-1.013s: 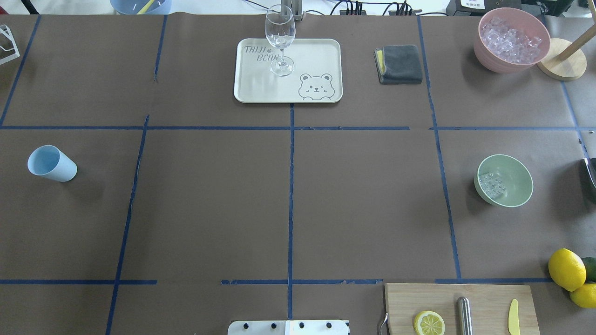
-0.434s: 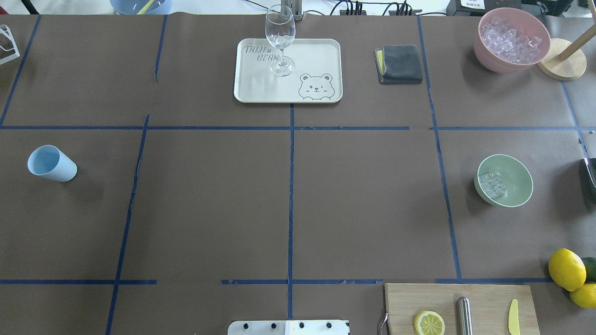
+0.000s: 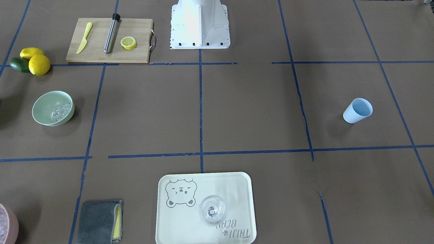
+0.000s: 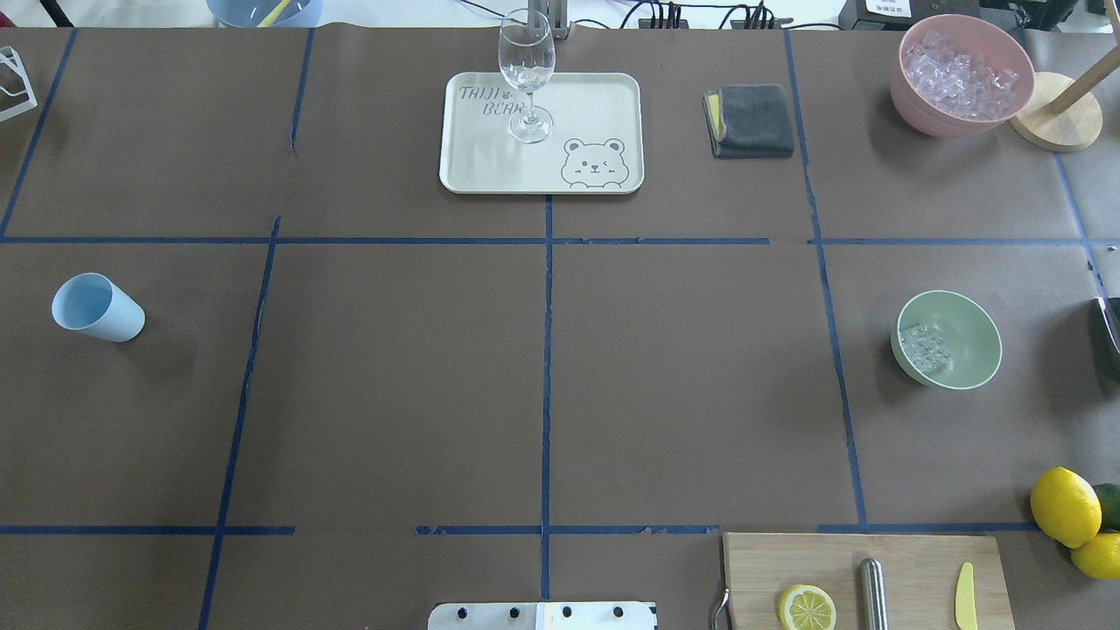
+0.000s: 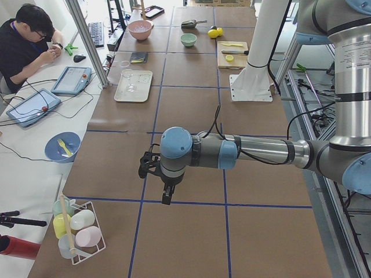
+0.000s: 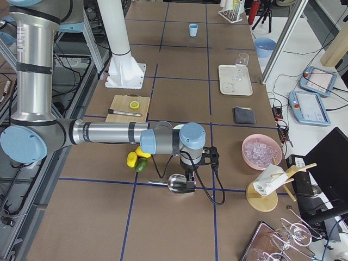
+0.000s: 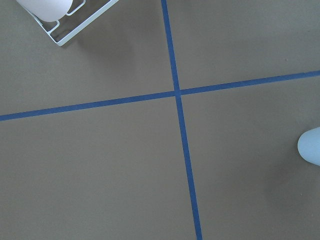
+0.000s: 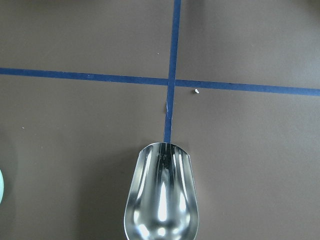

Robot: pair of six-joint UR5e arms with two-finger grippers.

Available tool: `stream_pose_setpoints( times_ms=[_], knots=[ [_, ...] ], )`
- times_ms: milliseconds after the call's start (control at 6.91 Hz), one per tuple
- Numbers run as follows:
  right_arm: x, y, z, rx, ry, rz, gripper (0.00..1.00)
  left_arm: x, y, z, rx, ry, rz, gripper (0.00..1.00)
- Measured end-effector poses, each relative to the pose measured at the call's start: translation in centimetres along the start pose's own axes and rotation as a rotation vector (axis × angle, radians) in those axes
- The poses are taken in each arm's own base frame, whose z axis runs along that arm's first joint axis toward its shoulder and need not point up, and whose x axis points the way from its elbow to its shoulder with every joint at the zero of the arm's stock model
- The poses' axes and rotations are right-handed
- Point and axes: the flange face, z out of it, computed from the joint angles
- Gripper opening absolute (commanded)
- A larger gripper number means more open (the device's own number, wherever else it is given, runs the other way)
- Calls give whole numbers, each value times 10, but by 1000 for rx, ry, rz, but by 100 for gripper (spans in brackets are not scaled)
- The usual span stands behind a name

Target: Pour ice into bowl

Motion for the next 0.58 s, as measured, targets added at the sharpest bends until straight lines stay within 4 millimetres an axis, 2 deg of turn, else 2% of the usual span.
stream_pose_setpoints(
  times_ms=[579],
  knots=[
    [6,12,7,-16,-9,6,100,3,3,3,-1,63,-11,100]
  ],
)
